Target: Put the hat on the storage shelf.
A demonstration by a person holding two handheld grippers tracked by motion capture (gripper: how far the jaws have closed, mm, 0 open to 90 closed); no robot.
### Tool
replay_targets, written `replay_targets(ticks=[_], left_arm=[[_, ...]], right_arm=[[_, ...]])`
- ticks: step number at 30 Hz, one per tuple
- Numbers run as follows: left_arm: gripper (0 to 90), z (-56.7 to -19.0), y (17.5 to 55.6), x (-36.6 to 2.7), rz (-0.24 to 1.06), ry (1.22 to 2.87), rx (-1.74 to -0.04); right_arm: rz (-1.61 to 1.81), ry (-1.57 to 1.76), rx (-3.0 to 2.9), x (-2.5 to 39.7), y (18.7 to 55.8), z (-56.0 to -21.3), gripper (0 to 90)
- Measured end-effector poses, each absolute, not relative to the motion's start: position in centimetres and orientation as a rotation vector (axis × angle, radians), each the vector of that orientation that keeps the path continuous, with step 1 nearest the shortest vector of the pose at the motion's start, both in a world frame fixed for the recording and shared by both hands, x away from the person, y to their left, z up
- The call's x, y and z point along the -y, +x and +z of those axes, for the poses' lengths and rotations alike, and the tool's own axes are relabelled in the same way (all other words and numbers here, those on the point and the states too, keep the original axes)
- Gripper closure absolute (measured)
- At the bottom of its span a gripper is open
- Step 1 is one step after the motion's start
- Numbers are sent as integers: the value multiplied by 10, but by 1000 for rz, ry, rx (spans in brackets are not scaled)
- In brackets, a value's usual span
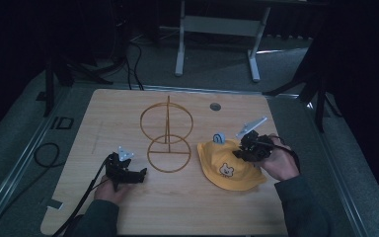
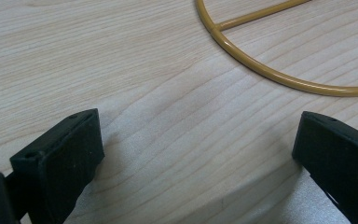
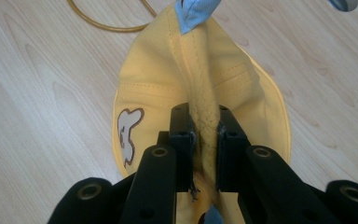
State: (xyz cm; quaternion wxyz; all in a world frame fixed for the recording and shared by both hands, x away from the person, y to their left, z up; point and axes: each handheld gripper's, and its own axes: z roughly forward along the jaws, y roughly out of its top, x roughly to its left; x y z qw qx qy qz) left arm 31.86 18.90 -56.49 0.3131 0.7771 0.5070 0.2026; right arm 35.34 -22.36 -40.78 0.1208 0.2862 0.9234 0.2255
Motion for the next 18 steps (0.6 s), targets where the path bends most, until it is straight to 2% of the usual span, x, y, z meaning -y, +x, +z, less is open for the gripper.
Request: replay_targets(ticks=[18], left_arm=[[19,-565,319,-189,532,2053,-1337]], right_arm=[[804,869,-2585,236,353,-388,807]])
